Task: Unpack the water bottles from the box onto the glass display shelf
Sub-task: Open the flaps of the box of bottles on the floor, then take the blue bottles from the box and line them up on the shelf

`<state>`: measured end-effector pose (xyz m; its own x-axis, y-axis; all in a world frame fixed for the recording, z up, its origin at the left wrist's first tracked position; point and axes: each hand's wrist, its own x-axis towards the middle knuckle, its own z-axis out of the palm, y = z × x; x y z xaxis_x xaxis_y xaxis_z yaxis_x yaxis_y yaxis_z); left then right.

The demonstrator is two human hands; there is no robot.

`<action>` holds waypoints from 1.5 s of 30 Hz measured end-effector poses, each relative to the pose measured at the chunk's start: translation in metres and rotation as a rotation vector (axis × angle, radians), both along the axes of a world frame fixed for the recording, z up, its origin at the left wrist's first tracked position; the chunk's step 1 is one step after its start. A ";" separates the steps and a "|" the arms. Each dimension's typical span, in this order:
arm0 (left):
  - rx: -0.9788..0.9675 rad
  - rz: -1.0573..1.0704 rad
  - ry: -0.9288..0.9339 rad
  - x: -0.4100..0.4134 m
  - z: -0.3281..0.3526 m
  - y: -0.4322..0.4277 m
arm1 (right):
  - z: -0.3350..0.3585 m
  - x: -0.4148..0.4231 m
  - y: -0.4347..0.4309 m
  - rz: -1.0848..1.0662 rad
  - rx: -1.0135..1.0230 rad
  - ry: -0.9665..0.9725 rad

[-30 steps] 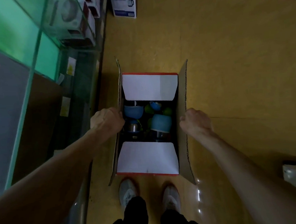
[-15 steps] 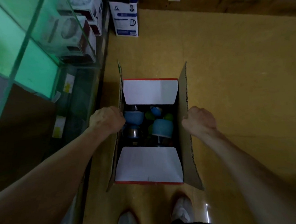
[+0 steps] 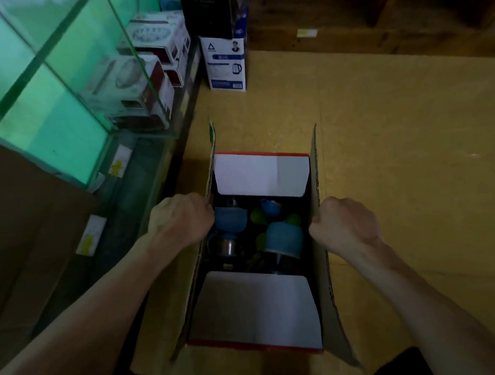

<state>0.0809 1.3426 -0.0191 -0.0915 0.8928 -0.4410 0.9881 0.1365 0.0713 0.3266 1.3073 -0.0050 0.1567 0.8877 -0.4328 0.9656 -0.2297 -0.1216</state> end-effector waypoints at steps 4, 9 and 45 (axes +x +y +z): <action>0.080 -0.045 0.002 0.004 -0.015 -0.001 | -0.011 -0.008 0.002 0.064 0.044 -0.022; 0.151 -0.023 -0.115 0.012 -0.028 -0.005 | -0.033 -0.020 0.006 0.060 0.073 -0.019; 0.255 -0.282 -0.787 0.192 -0.094 -0.050 | -0.049 0.079 -0.010 -0.270 0.213 0.327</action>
